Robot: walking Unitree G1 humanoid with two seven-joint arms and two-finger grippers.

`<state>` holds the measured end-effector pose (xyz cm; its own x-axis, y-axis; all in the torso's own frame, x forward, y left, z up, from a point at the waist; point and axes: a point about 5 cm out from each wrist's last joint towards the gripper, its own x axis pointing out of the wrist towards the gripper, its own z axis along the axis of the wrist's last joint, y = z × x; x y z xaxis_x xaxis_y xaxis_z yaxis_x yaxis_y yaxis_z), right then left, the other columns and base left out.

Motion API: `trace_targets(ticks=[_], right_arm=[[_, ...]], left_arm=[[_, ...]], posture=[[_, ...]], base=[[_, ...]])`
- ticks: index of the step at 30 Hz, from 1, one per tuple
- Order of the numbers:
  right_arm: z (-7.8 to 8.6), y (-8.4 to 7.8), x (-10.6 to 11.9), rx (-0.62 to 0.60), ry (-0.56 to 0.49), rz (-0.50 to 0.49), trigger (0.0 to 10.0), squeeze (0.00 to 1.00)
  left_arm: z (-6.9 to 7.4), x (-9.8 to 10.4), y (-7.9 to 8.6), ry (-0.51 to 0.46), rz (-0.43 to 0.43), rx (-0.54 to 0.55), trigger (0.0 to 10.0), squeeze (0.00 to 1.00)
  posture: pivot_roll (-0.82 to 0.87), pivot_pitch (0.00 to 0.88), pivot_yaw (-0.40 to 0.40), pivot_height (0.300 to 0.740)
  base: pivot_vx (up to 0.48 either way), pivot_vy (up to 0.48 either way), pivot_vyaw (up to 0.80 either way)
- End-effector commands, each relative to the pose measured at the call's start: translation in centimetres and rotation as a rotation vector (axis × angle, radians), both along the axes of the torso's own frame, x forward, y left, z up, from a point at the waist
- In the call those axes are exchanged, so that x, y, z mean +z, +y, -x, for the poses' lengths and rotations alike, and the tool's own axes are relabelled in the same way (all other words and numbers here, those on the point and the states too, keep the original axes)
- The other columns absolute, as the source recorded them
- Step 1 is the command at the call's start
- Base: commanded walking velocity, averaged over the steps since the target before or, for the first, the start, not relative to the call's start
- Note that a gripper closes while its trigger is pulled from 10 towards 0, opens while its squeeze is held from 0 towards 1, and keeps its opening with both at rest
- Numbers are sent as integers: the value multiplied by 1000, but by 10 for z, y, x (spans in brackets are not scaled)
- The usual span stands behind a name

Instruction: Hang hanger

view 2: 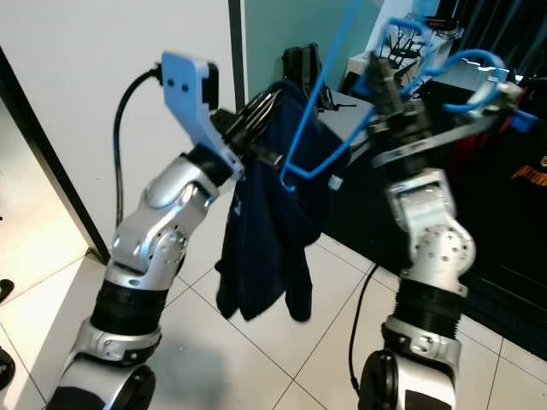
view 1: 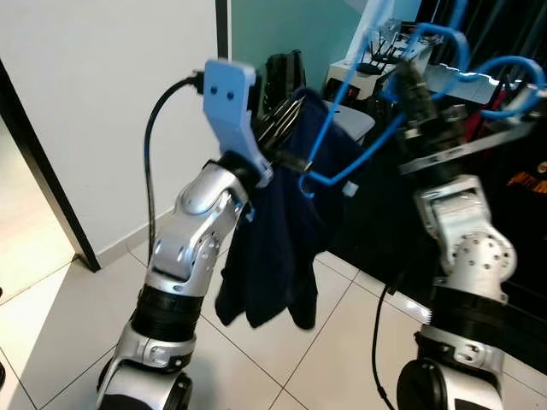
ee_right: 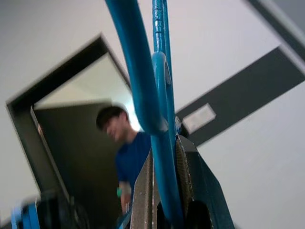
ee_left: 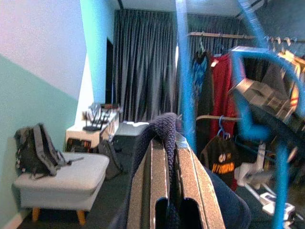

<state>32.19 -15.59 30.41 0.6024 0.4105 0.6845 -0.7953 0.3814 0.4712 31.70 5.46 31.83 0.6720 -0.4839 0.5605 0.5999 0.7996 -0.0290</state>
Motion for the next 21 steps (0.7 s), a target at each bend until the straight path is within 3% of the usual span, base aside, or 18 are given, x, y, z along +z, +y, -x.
trace_targets(ticks=[1,11,16,21], right_arm=[[3,5,-5,3,1,53,10000,0],[8,21,-15,40,12,144,10000,0],[17,36,-28,92,-13,301,10000,0],[21,40,-35,104,-16,346,10000,0]], left_arm=[[3,10,4,-17,48,-8,10000,0],[4,17,6,-20,84,-22,10000,0],[5,24,10,-17,133,-28,10000,0],[4,28,12,-10,161,-35,10000,0]], posture=[[48,0,-54,740],[54,0,-55,740],[64,0,-58,740],[64,0,-55,740]], base=[[0,0,0],[0,0,0],[0,0,0],[0,0,0]])
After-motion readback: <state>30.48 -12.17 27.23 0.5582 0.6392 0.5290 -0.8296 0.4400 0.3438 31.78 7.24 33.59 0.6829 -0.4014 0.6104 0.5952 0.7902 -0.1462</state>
